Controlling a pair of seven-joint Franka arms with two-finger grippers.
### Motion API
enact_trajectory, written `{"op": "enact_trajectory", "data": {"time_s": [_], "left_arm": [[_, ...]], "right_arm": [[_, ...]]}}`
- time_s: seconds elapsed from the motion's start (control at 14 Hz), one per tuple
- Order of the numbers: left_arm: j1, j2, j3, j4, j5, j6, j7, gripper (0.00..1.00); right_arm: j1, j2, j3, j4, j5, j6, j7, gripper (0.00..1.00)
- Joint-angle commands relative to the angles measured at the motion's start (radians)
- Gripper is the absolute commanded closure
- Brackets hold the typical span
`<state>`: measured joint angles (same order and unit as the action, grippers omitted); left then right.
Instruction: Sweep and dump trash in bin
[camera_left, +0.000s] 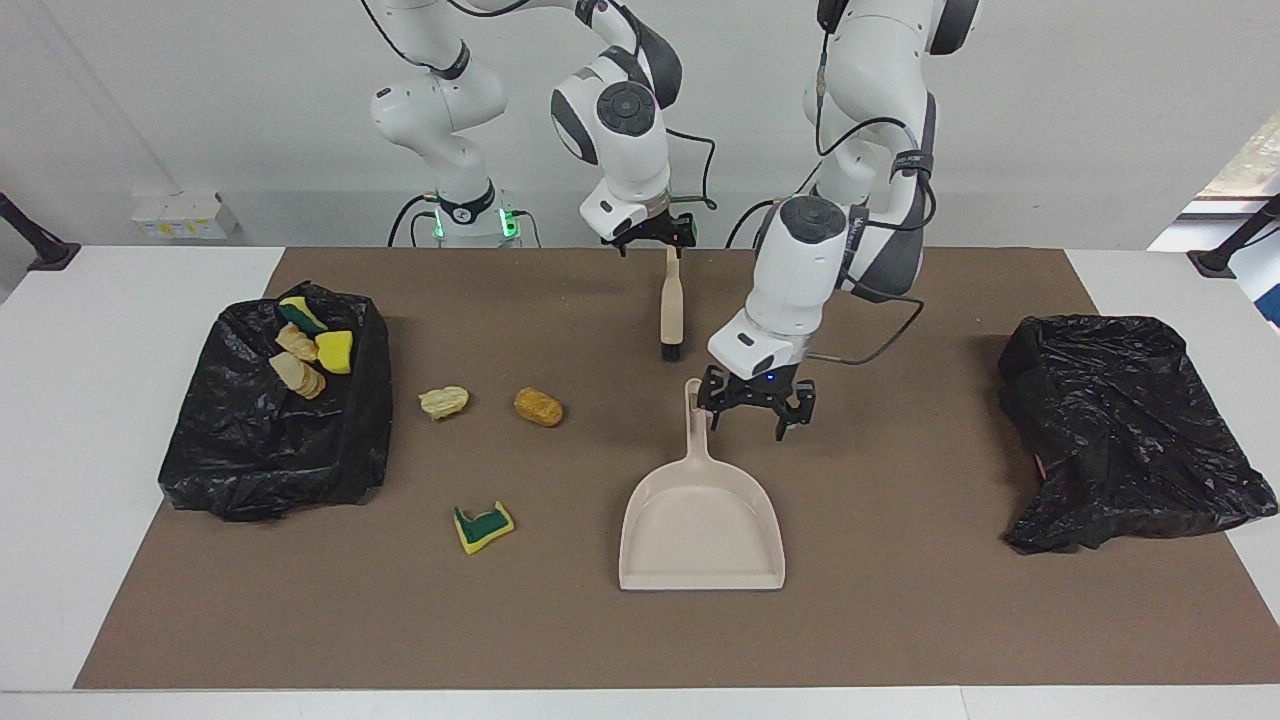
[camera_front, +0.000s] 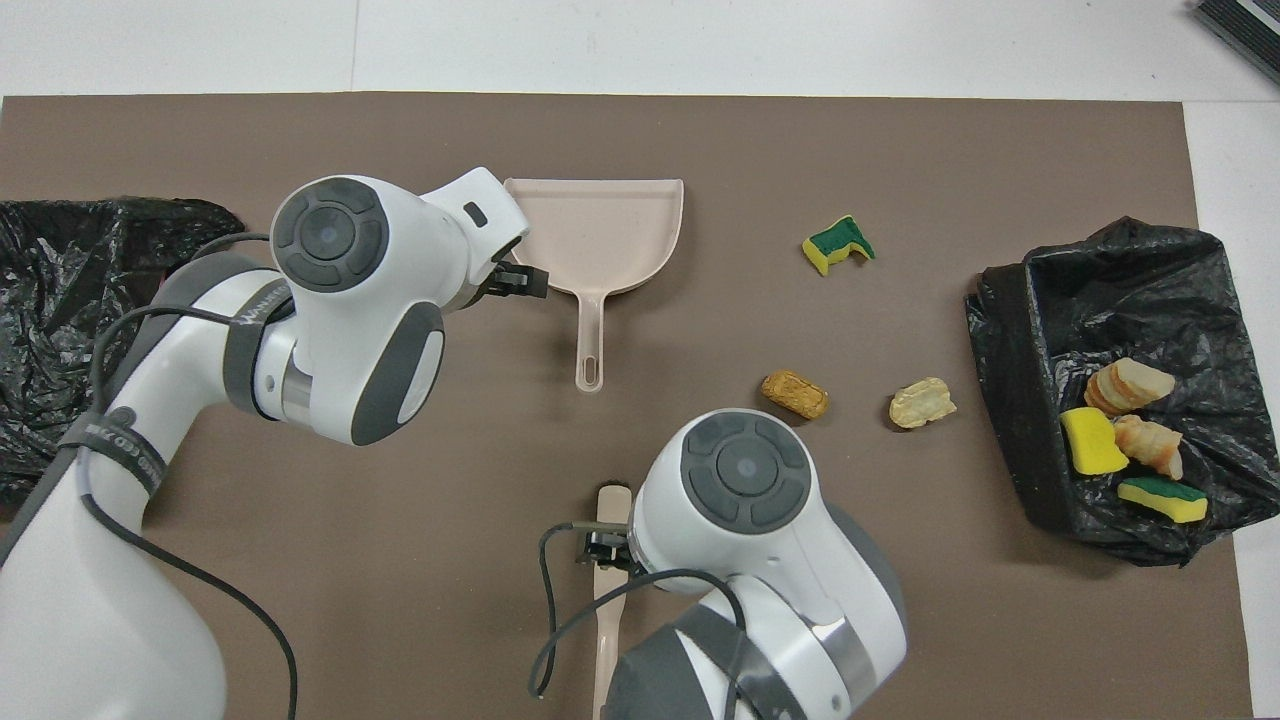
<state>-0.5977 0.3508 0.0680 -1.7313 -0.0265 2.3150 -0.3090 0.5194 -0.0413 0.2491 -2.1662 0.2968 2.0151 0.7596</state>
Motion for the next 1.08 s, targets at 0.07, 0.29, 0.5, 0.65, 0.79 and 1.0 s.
{"op": "enact_trajectory", "data": {"time_s": [0.07,0.29,0.5,0.65,0.79,1.0], "left_arm": [[-0.069,0.020,0.019,0.007,-0.006,0.009,-0.085,0.00],[-0.079,0.043,0.018,0.010,-0.003,0.014,-0.108,0.00],[-0.096,0.059,0.019,-0.010,-0.003,0.012,-0.111,0.00],[-0.096,0.059,0.019,-0.007,-0.003,0.011,-0.134,0.23],[-0.097,0.059,0.018,-0.007,-0.004,-0.006,-0.166,0.67],[-0.085,0.059,0.019,-0.001,0.008,-0.011,-0.141,1.00]], "right_arm": [[0.079,0.021,0.004,-0.096,0.024,0.115,0.041,0.07],[0.143,0.051,0.004,-0.141,0.068,0.189,0.075,0.13],[0.153,0.060,0.004,-0.153,0.104,0.214,0.075,0.16],[0.153,0.060,0.004,-0.153,0.104,0.209,0.066,0.26],[0.153,0.063,0.004,-0.149,0.104,0.206,0.069,0.51],[0.146,0.078,0.002,-0.118,0.102,0.208,0.011,1.00]]}}
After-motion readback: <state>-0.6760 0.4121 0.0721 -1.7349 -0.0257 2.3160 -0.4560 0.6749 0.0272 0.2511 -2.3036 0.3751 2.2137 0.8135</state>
